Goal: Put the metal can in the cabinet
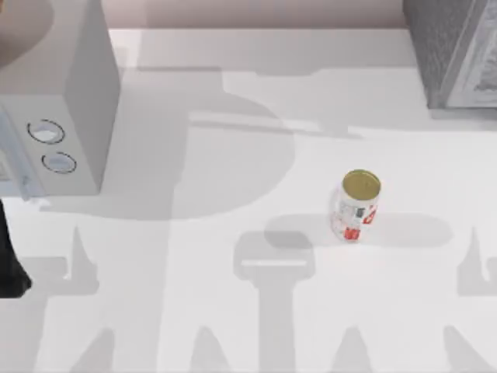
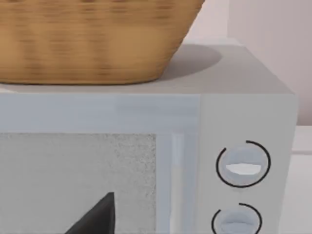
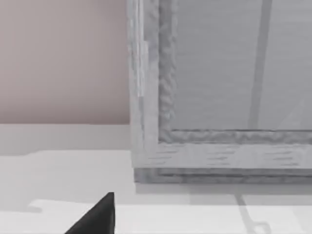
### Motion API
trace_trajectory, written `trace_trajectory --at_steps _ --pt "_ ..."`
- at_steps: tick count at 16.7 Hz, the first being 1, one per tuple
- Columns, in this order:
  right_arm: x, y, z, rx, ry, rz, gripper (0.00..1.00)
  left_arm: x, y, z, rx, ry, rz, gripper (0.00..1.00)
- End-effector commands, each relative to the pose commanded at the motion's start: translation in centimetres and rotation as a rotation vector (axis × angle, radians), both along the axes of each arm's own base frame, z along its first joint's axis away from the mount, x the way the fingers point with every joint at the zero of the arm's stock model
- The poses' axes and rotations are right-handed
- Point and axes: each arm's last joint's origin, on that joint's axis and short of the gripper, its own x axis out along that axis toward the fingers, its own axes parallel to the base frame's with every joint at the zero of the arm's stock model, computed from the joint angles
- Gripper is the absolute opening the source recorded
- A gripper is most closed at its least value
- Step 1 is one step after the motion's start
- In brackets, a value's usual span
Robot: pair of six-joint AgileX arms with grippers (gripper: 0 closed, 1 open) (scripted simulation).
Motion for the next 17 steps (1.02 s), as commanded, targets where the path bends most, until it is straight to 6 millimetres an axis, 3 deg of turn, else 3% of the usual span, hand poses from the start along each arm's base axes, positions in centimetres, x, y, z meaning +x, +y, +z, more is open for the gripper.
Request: trace_trajectory --at_steps 6,10,14,17 --pt "0.5 0.4 0.7 0.008 -0.004 0.010 1.00 0.0 0.0 0.0 0.000 0.000 0.000 1.00" --pt "2.0 1.6 2.0 0.022 0.003 0.021 1.00 0.0 0.0 0.0 0.000 0.000 0.000 1.00" --pt "4.7 3.9 2.7 0.034 0.027 0.023 1.00 0.0 0.0 0.0 0.000 0.000 0.000 1.00" --pt "7.2 6.7 2.1 0.036 0.054 0.019 1.00 0.0 0.0 0.0 0.000 0.000 0.000 1.00"
